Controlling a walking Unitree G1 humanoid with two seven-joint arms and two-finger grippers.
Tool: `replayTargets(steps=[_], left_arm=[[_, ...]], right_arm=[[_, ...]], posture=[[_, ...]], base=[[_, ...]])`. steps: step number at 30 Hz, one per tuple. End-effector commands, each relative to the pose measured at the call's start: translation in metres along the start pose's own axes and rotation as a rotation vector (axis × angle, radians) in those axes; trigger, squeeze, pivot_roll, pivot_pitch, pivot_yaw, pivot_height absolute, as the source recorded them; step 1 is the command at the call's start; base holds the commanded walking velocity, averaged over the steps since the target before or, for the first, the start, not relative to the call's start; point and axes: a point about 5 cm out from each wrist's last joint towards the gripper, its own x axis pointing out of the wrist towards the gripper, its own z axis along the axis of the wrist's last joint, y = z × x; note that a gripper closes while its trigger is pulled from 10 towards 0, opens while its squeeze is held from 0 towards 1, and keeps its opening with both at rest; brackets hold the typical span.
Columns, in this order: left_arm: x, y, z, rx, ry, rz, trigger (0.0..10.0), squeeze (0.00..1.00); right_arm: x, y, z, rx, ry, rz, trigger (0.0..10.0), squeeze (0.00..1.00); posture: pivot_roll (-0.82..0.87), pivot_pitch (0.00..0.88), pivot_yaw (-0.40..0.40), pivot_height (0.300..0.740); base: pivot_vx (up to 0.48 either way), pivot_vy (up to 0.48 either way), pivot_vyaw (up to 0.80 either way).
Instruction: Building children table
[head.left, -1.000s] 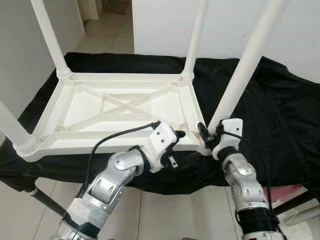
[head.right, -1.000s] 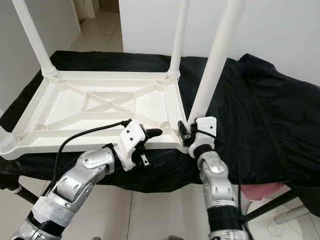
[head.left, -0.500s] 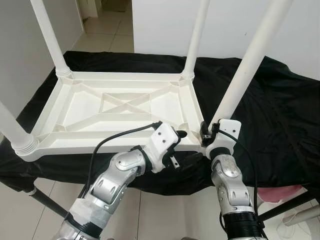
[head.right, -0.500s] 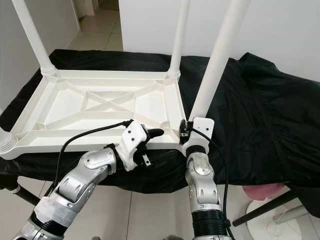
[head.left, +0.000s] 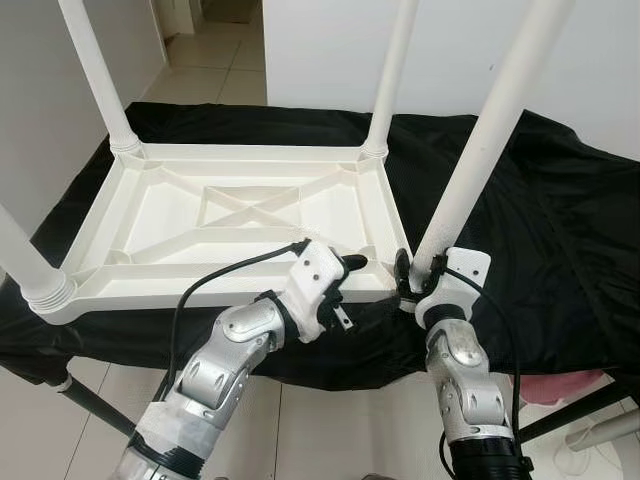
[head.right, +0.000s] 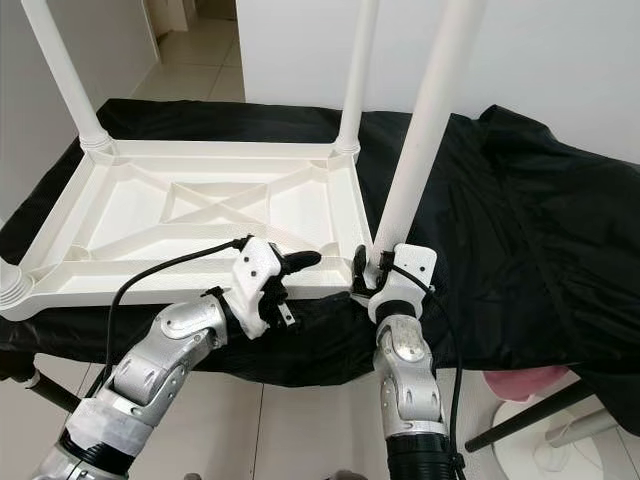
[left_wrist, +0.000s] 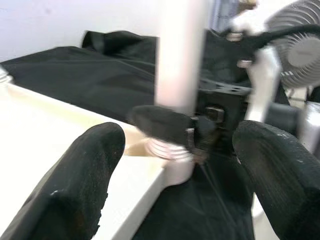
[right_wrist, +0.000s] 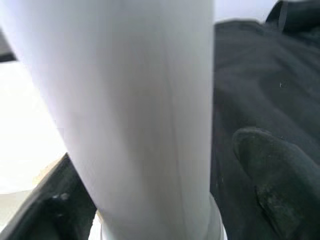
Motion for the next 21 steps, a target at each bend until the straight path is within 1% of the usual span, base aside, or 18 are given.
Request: replayTargets(steps=[1, 3, 8, 9, 12, 13, 14, 16, 17, 20, 21], left_arm=[[-0.001, 0.003, -0.003, -0.006, 0.005, 0.032, 10.0, 0.0], [0.0, 0.006, -0.006, -0.008, 0.003, 0.087, 10.0, 0.0], [0.001, 0.005, -0.008, -0.006, 0.002, 0.1, 10.0, 0.0], [0.002, 0.002, -0.011, 0.009, 0.007, 0.103, 10.0, 0.0], [0.002, -0.001, -0.012, 0.021, 0.01, 0.102, 10.0, 0.0], [0.002, -0.003, -0.012, 0.035, 0.008, 0.1, 10.0, 0.0], [0.002, -0.003, -0.012, 0.035, 0.008, 0.1, 10.0, 0.0], [0.001, -0.001, -0.015, 0.035, 0.041, 0.09, 10.0, 0.0], [0.001, 0.001, -0.015, 0.049, 0.051, 0.08, 10.0, 0.0], [0.001, 0.001, -0.015, 0.049, 0.051, 0.08, 10.0, 0.0], [0.002, 0.001, -0.015, 0.057, 0.056, 0.07, 10.0, 0.0]], right_arm=[[-0.002, 0.0, 0.001, 0.017, -0.018, 0.001, 10.0, 0.0], [-0.005, -0.003, 0.0, 0.025, -0.046, 0.014, 10.0, 0.0], [-0.006, -0.004, -0.002, 0.034, -0.054, 0.024, 10.0, 0.0], [-0.007, -0.004, -0.003, 0.048, -0.067, 0.043, 10.0, 0.0], [-0.008, -0.005, -0.003, 0.039, -0.087, 0.068, 10.0, 0.0], [-0.007, -0.006, -0.003, 0.019, -0.094, 0.094, 10.0, 0.0], [-0.007, -0.006, -0.003, 0.019, -0.094, 0.094, 10.0, 0.0], [-0.003, -0.012, -0.007, -0.042, -0.073, 0.157, 10.0, 0.0], [-0.001, -0.015, -0.009, -0.066, -0.066, 0.185, 10.0, 0.0], [-0.001, -0.015, -0.009, -0.066, -0.066, 0.185, 10.0, 0.0], [0.0, -0.016, -0.01, -0.08, -0.062, 0.208, 10.0, 0.0]], posture=[[-0.09, 0.0, -0.031, 0.74], [-0.09, 0.0, -0.031, 0.74], [-0.09, 0.0, -0.029, 0.74], [-0.09, 0.0, -0.029, 0.74], [-0.09, 0.0, -0.02, 0.74], [-0.09, 0.0, -0.018, 0.74], [-0.09, 0.0, -0.018, 0.74], [-0.09, 0.0, -0.016, 0.74], [-0.09, 0.0, -0.013, 0.74], [-0.09, 0.0, -0.013, 0.74], [-0.09, 0.0, -0.013, 0.74]], base=[[0.0, 0.0, 0.0], [0.0, 0.0, 0.0], [0.0, 0.0, 0.0], [0.0, 0.0, 0.0], [0.0, 0.0, 0.0], [0.0, 0.0, 0.0], [0.0, 0.0, 0.0], [0.0, 0.0, 0.0], [0.0, 0.0, 0.0], [0.0, 0.0, 0.0], [0.0, 0.0, 0.0]])
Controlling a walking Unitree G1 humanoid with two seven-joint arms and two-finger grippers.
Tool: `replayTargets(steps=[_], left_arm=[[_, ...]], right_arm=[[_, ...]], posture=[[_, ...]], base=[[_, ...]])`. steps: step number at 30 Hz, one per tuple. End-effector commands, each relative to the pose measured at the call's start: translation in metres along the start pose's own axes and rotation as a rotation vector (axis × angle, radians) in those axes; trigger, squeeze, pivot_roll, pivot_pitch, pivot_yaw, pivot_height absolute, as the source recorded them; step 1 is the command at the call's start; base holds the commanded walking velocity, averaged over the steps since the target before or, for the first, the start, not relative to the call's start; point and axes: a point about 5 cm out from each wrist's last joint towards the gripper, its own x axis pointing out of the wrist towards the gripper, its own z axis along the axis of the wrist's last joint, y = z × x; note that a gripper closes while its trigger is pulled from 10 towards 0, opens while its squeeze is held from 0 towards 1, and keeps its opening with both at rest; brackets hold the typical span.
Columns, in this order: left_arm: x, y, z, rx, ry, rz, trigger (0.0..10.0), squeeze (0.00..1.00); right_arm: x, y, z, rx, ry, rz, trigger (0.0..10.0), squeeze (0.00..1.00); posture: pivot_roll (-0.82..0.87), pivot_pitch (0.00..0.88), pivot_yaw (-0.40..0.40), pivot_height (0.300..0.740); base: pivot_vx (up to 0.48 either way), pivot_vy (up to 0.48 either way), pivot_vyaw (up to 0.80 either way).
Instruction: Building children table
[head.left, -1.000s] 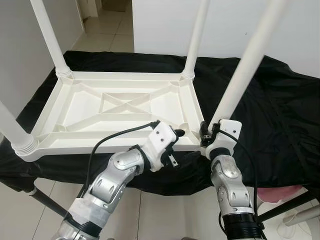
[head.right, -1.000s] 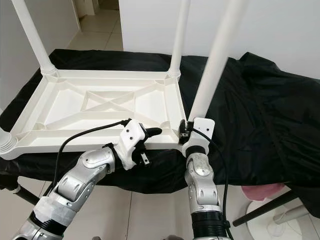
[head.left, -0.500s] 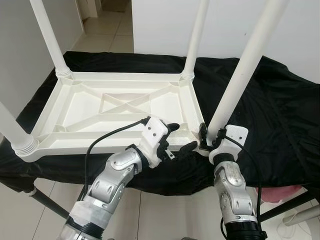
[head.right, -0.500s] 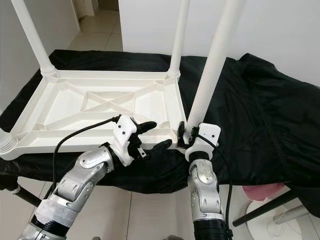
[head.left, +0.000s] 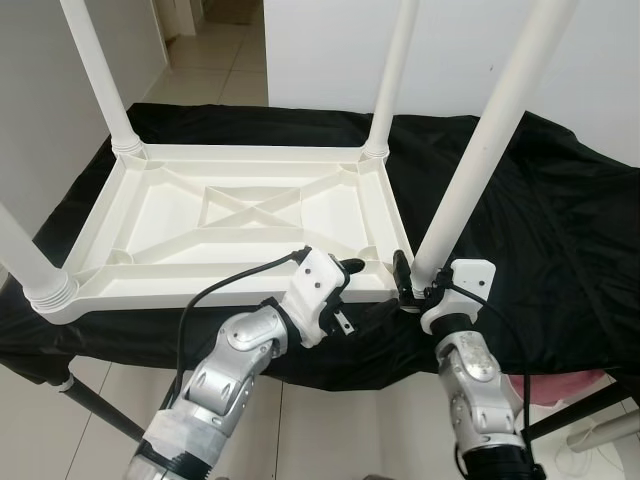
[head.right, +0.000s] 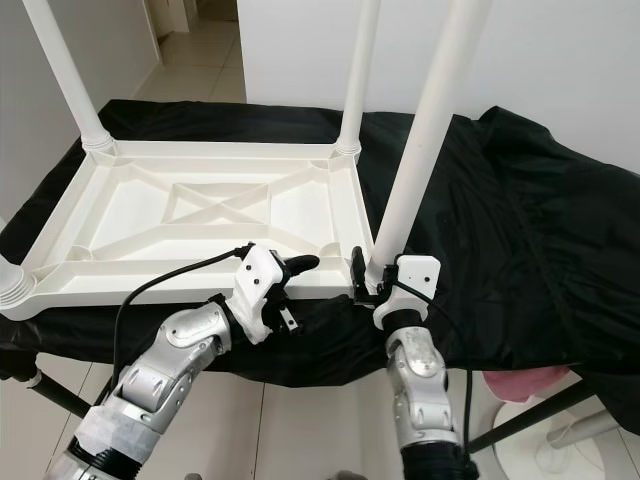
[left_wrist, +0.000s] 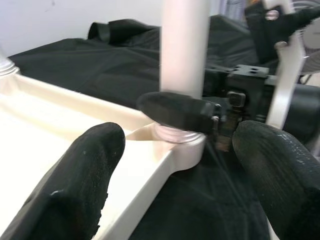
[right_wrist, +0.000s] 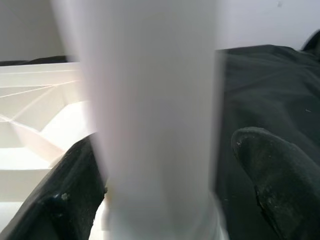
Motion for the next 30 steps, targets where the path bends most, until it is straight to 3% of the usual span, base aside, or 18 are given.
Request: replayTargets(steps=[1, 7, 9, 16, 17, 20, 21, 30], left_arm=[[0.002, 0.003, -0.002, 0.011, 0.02, 0.046, 10.0, 0.0], [0.005, -0.004, 0.001, 0.02, 0.007, -0.057, 10.0, 0.0], [0.005, -0.004, 0.001, 0.02, 0.007, -0.057, 10.0, 0.0], [0.006, -0.011, 0.0, 0.05, 0.018, -0.123, 10.0, 0.0], [0.006, -0.012, 0.0, 0.053, 0.018, -0.127, 10.0, 0.0], [0.007, -0.012, 0.0, 0.054, 0.018, -0.129, 10.0, 0.0], [0.007, -0.013, 0.0, 0.06, 0.02, -0.133, 10.0, 0.0], [0.008, -0.013, 0.0, 0.073, 0.019, -0.125, 10.0, 0.0]], right_arm=[[0.001, 0.001, -0.001, -0.002, -0.002, 0.025, 10.0, 0.0], [0.013, -0.004, 0.006, -0.032, -0.009, 0.233, 10.0, 0.0], [0.013, -0.004, 0.006, -0.032, -0.009, 0.233, 10.0, 0.0], [0.022, -0.008, 0.01, -0.077, 0.032, 0.44, 10.0, 0.0], [0.024, -0.01, 0.009, -0.1, 0.047, 0.466, 8.4, 0.0], [0.025, -0.011, 0.008, -0.115, 0.056, 0.481, 8.4, 0.0], [0.026, -0.012, 0.007, -0.124, 0.06, 0.487, 0.1, 0.0], [0.022, -0.013, 0.002, -0.108, 0.072, 0.532, 0.0, 0.0]], posture=[[-0.09, 0.0, -0.013, 0.74], [-0.1, 0.0, -0.005, 0.74], [-0.1, 0.0, -0.005, 0.74], [-0.1, 0.0, -0.006, 0.74], [-0.1, 0.0, -0.007, 0.74], [-0.1, 0.0, -0.007, 0.74], [-0.09, 0.0, -0.014, 0.74], [-0.08, 0.0, -0.023, 0.74]], base=[[0.0, 0.0, 0.0], [0.0, 0.0, 0.0], [0.0, 0.0, 0.0], [0.0, 0.0, 0.0], [0.0, 0.0, 0.0], [0.0, 0.0, 0.0], [0.0, 0.0, 0.0], [0.0, 0.0, 0.0]])
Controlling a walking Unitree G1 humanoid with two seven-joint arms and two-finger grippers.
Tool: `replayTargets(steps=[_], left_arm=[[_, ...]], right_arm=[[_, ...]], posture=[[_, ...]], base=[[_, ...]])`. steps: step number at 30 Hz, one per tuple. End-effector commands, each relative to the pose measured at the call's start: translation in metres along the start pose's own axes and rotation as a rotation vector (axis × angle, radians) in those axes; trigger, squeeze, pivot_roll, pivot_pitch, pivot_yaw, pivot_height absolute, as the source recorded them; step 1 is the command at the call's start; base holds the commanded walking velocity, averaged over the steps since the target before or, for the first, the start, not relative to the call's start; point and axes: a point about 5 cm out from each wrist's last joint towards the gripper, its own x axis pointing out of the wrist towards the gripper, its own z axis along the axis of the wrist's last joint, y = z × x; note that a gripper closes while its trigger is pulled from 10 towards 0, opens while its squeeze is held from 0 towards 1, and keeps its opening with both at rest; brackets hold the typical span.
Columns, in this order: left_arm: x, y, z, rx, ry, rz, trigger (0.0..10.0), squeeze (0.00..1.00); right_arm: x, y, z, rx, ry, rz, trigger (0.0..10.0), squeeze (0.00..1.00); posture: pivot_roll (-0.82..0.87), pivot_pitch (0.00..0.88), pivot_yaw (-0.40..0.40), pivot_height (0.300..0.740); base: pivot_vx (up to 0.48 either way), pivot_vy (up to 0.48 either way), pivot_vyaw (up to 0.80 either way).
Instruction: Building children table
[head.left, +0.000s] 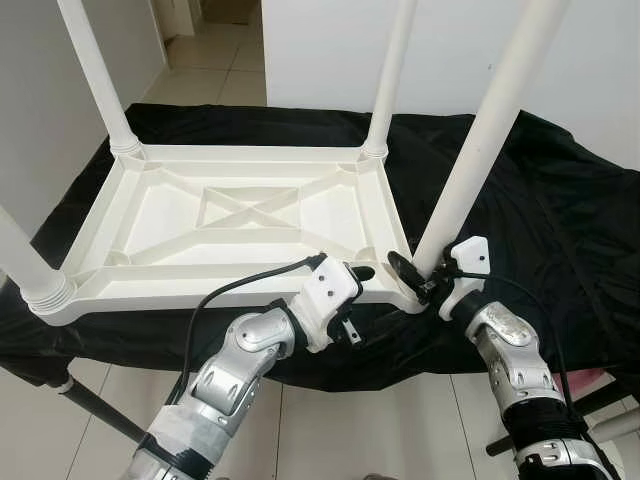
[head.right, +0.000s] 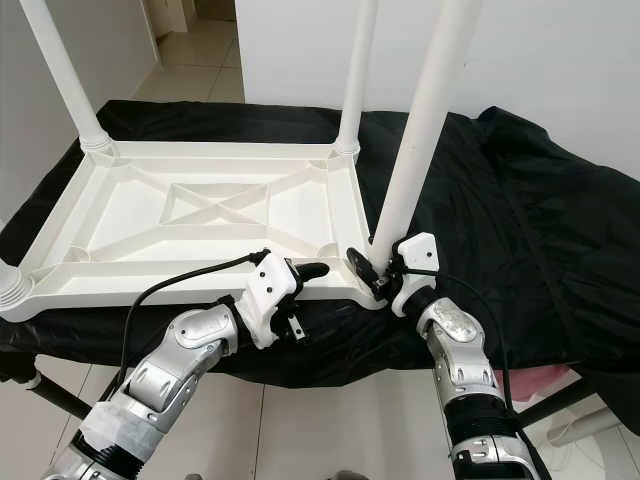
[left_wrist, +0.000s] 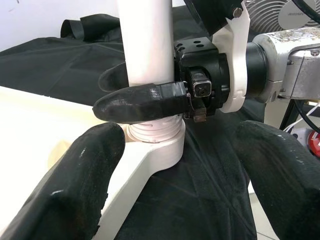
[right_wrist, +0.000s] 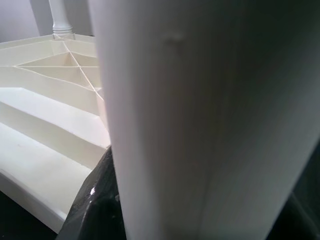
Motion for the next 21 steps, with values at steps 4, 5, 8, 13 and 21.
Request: replayTargets(steps=[4, 5, 8, 13, 21], left_arm=[[0.0, -0.003, 0.002, 0.031, -0.003, -0.049, 10.0, 0.0], [0.0, -0.002, 0.001, 0.031, -0.002, -0.049, 10.0, 0.0], [-0.001, -0.002, 0.001, 0.033, 0.0, -0.049, 10.0, 0.0], [0.0, -0.002, 0.0, 0.02, 0.0, -0.047, 10.0, 0.0], [-0.001, -0.003, 0.0, 0.016, 0.0, -0.051, 10.0, 0.0]], right_arm=[[-0.002, 0.005, -0.006, 0.018, 0.014, 0.026, 0.0, 0.0], [-0.002, 0.003, -0.006, 0.025, 0.007, 0.003, 7.2, 0.0], [-0.003, 0.002, -0.005, 0.023, 0.007, -0.013, 10.0, 0.0], [-0.003, -0.004, -0.008, 0.0, 0.041, -0.108, 10.0, 0.0], [-0.006, 0.0, -0.016, 0.018, 0.087, -0.323, 10.0, 0.0]], posture=[[-0.08, 0.0, -0.021, 0.74], [-0.08, 0.0, -0.019, 0.74], [-0.08, 0.0, -0.015, 0.74], [-0.08, 0.0, -0.011, 0.74], [-0.08, 0.0, -0.012, 0.74]], base=[[0.0, 0.0, 0.0], [0.0, 0.0, 0.0], [0.0, 0.0, 0.0], [0.0, 0.0, 0.0], [0.0, 0.0, 0.0]])
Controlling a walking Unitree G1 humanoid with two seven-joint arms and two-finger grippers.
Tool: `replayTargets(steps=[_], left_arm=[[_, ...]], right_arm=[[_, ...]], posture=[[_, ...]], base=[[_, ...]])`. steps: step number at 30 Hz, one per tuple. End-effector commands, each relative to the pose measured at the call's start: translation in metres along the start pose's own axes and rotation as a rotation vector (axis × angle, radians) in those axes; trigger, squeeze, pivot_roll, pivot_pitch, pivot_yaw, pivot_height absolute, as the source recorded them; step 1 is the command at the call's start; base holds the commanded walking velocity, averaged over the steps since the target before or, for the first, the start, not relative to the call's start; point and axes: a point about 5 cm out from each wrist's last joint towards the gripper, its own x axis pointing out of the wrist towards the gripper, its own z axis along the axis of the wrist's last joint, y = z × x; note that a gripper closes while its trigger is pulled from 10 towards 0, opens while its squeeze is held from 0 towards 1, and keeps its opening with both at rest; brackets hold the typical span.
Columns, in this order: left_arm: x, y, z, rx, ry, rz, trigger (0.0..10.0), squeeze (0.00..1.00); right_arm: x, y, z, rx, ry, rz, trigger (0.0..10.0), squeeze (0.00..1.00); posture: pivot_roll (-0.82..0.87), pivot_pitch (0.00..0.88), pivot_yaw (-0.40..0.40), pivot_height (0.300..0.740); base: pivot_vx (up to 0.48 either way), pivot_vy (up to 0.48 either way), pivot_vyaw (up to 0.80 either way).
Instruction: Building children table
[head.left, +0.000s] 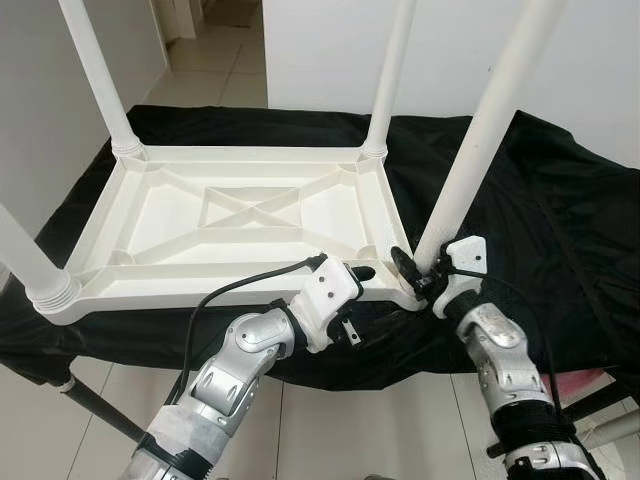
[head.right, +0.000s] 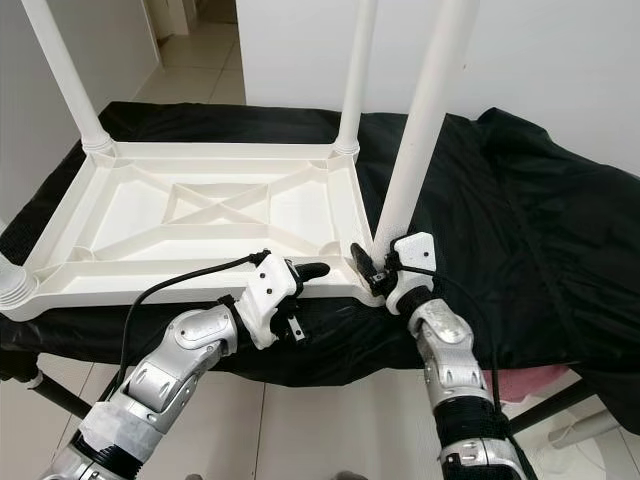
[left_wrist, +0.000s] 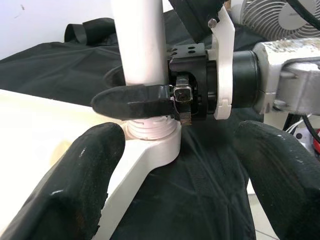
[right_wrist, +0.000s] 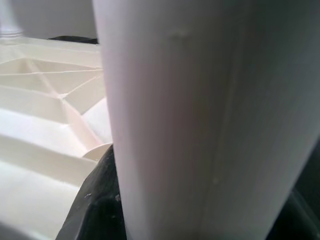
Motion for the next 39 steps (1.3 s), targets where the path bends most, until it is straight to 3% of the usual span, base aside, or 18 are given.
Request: replayTargets(steps=[1, 6, 11, 13, 15, 23, 29, 30, 32, 33, 39], left_arm=[[0.0, -0.003, 0.0, 0.004, 0.003, -0.049, 10.0, 0.0], [-0.001, -0.001, 0.001, 0.005, -0.002, -0.043, 10.0, 0.0], [-0.002, 0.0, 0.002, 0.004, -0.004, -0.043, 10.0, 0.0], [-0.003, 0.001, 0.002, 0.005, -0.003, -0.043, 10.0, 0.0], [-0.003, 0.002, 0.002, 0.005, -0.002, -0.042, 10.0, 0.0], [-0.001, 0.0, 0.003, 0.002, -0.012, -0.035, 10.0, 0.0], [-0.001, 0.0, 0.003, 0.005, -0.014, -0.038, 10.0, 0.0], [-0.001, 0.002, 0.004, 0.009, -0.014, -0.034, 10.0, 0.0], [-0.001, 0.002, 0.004, 0.009, -0.014, -0.034, 10.0, 0.0], [-0.002, 0.003, 0.004, 0.012, -0.014, -0.03, 10.0, 0.0], [-0.004, 0.002, 0.003, 0.015, -0.011, -0.029, 10.0, 0.0]], right_arm=[[-0.007, -0.006, -0.013, -0.009, 0.078, -0.058, 10.0, 0.0], [-0.008, -0.005, -0.006, 0.07, 0.047, -0.258, 10.0, 0.0], [-0.009, -0.005, -0.001, 0.056, 0.021, -0.342, 10.0, 0.0], [-0.01, 0.0, 0.003, 0.066, 0.005, -0.46, 10.0, 0.0], [-0.01, 0.002, 0.004, 0.072, 0.003, -0.5, 10.0, 0.0], [-0.001, 0.017, 0.006, 0.124, 0.033, -0.537, 10.0, 0.0], [0.0, 0.017, 0.006, 0.124, 0.042, -0.532, 10.0, 0.0], [-0.001, 0.015, 0.006, 0.123, 0.043, -0.528, 10.0, 0.73], [-0.001, 0.015, 0.006, 0.123, 0.043, -0.528, 10.0, 0.73], [-0.001, 0.016, 0.008, 0.118, 0.033, -0.509, 10.0, 1.0], [-0.002, 0.022, 0.013, 0.113, -0.024, -0.356, 10.0, 1.0]], posture=[[-0.08, 0.0, -0.012, 0.74], [-0.09, 0.0, -0.009, 0.74], [-0.09, 0.0, -0.008, 0.74], [-0.09, 0.0, -0.014, 0.74], [-0.09, 0.0, -0.018, 0.74], [-0.08, 0.0, -0.023, 0.74], [-0.08, 0.0, -0.028, 0.74], [-0.08, 0.0, -0.028, 0.74], [-0.08, 0.0, -0.028, 0.74], [-0.07, 0.0, -0.028, 0.74], [-0.08, 0.0, -0.028, 0.74]], base=[[0.0, 0.0, 0.0], [0.0, 0.0, 0.0], [0.0, 0.0, 0.0], [0.0, 0.0, 0.0], [0.0, 0.0, 0.0], [0.0, 0.0, 0.0], [0.0, 0.0, 0.0], [0.0, 0.0, 0.0], [0.0, 0.0, 0.0], [0.0, 0.0, 0.0], [0.0, 0.0, 0.0]])
